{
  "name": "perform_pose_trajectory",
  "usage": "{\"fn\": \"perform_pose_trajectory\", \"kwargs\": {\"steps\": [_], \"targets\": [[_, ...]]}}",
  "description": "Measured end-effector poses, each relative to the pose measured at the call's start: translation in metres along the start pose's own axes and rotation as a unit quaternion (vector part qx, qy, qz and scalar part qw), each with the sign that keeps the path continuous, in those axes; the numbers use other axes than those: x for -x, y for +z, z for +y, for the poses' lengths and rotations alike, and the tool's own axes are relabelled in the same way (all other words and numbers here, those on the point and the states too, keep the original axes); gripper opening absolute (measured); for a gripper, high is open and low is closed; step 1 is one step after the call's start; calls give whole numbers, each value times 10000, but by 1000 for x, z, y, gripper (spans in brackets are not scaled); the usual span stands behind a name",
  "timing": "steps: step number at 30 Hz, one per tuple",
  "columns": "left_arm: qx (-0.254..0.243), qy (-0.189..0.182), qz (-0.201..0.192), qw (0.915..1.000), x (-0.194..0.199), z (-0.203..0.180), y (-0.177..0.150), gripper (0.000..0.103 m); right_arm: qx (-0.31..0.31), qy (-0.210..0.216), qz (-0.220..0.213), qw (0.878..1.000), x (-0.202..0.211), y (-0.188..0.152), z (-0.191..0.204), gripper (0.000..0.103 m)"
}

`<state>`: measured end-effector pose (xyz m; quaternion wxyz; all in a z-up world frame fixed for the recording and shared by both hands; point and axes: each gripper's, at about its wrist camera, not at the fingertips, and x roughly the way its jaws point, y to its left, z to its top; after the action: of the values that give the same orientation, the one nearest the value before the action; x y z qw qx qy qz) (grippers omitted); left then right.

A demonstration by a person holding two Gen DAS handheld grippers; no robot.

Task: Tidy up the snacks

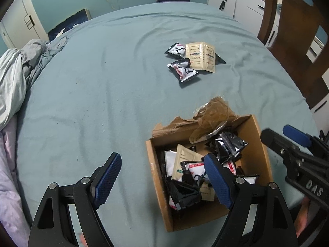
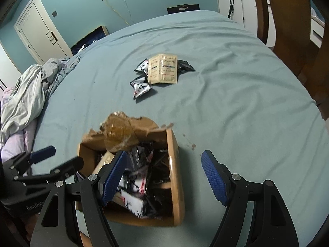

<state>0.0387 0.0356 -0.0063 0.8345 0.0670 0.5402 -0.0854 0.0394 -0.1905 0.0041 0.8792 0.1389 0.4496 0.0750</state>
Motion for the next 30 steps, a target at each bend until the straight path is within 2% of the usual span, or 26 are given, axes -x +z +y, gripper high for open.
{"fn": "perform_pose_trajectory", "kwargs": {"steps": [12,18,25,30], "targets": [[-131,-34,48,9999,-8,-5,11,84,-402,287,224,9985,-40,54,-27,74],[-136,-14,85,9999,-15,-2,16,84,-247,236,323,9989,-74,85,-29,74],[-30,-310,160,9994,-19,1,21,84,-207,288,680,9971,-129,119,-25,74],[-85,-414,126,9990,-17,0,21,84,50,216,646,9977,-160,144,-13,74]]}}
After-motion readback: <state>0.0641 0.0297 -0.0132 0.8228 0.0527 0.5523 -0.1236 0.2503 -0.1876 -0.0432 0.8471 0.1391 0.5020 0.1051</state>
